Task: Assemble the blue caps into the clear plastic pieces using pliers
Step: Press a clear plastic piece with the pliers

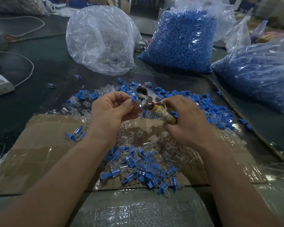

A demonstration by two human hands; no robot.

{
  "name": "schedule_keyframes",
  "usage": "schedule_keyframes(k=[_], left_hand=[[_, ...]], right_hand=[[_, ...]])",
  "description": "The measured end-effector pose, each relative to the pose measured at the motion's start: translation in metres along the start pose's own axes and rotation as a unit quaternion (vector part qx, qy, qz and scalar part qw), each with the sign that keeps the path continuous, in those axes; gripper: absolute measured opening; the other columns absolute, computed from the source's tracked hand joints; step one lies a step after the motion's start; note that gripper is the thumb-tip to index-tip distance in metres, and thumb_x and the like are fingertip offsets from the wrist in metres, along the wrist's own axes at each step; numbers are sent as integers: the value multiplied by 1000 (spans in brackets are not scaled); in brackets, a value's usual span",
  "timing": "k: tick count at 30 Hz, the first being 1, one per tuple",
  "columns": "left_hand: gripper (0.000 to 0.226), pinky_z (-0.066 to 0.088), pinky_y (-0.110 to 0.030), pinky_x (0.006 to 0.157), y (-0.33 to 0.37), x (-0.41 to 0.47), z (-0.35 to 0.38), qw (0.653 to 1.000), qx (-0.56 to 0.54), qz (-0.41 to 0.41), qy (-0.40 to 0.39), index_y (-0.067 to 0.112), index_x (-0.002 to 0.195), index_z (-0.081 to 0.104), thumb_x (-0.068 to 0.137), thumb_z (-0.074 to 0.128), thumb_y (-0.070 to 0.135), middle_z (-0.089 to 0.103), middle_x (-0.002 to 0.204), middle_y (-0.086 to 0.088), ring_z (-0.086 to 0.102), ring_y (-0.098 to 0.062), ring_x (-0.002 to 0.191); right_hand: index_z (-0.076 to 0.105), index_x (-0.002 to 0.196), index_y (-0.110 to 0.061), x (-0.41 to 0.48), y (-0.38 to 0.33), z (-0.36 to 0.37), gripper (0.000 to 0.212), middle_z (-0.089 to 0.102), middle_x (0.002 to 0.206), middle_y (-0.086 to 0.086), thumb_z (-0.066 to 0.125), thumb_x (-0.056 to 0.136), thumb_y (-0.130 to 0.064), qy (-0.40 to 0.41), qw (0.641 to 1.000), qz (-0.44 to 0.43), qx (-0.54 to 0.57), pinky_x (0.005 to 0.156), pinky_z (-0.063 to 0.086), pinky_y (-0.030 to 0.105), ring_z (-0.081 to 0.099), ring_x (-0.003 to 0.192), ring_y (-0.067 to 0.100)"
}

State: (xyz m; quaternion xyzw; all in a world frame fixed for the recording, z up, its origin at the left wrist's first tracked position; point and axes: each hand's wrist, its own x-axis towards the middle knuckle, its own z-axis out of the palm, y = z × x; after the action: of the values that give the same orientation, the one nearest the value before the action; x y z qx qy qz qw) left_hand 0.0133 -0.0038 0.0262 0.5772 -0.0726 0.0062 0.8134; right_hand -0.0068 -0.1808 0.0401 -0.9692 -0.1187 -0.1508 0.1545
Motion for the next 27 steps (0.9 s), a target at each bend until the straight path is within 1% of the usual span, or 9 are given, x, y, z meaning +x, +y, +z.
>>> schedule_keyframes(k=[2, 5, 10, 14, 17, 19, 22, 25, 27], left_hand=[[13, 54, -20, 55, 0, 0, -1, 1000, -2, 4, 2, 9, 76, 58, 63, 62, 13, 70, 64, -2, 68, -15, 61], [14, 53, -19, 55, -1, 0, 0, 1000, 3, 8, 1, 9, 76, 59, 64, 63, 14, 69, 64, -2, 67, -15, 61], [12, 52, -18, 54, -1, 0, 2, 1000, 9, 14, -1, 8, 76, 59, 66, 64, 12, 68, 62, 0, 66, -12, 57], [7, 53, -18, 55, -1, -2, 2, 1000, 20, 18, -4, 8, 76, 58, 71, 62, 6, 68, 62, 0, 66, -12, 58], [7, 53, -19, 56, -1, -3, 3, 999, 31, 25, -4, 8, 76, 58, 74, 62, 3, 68, 62, 1, 66, -11, 58], [10, 53, -18, 55, -2, -3, 4, 999, 42, 34, 0, 8, 75, 58, 77, 60, -1, 67, 59, 3, 65, -9, 56], [14, 52, -17, 55, -2, -5, 5, 995, 72, 62, 10, 11, 74, 58, 79, 60, -3, 67, 58, 5, 64, -8, 55], [15, 52, -17, 54, 0, -6, 5, 991, 99, 87, 21, 12, 75, 58, 79, 61, -1, 67, 59, 7, 64, -8, 55], [14, 52, -17, 54, 0, -7, 5, 990, 107, 92, 28, 11, 75, 58, 79, 61, -2, 66, 60, 4, 64, -8, 55]], right_hand=[[58, 110, -11, 0, -1, 1, 41, 55, 100, -2, 64, 70, -11, -5, 1000, -4, 0, 85, 27, 23, 40, 90, 8], [57, 111, -12, 0, -1, 0, 41, 46, 96, -8, 64, 71, -12, -13, 1000, 1, 8, 86, 27, 23, 40, 91, 7], [55, 114, -11, 0, 0, 1, 43, 44, 97, -8, 64, 71, -12, -36, 999, 3, 18, 89, 32, 24, 41, 92, 9], [55, 110, -13, 0, 1, 2, 39, 46, 92, -7, 64, 72, -12, -48, 998, 3, 30, 79, 31, 20, 43, 87, 11], [55, 103, -19, -1, 2, 2, 33, 45, 84, -10, 64, 72, -12, -57, 997, 3, 48, 68, 27, 10, 40, 76, 6], [52, 96, -26, 0, 1, 1, 30, 45, 78, -14, 64, 73, -11, -62, 996, 5, 66, 66, 28, 12, 40, 72, 2], [56, 90, -23, -1, 0, 0, 24, 49, 74, -13, 64, 71, -11, -48, 995, 10, 83, 62, 34, 22, 45, 70, 6], [58, 88, -20, -2, -2, -1, 23, 48, 69, -16, 66, 69, -10, -39, 995, 9, 88, 57, 31, 22, 45, 66, 3], [58, 85, -21, -2, -4, -1, 22, 47, 65, -17, 65, 69, -8, -41, 995, 10, 90, 55, 29, 21, 44, 63, 2]])
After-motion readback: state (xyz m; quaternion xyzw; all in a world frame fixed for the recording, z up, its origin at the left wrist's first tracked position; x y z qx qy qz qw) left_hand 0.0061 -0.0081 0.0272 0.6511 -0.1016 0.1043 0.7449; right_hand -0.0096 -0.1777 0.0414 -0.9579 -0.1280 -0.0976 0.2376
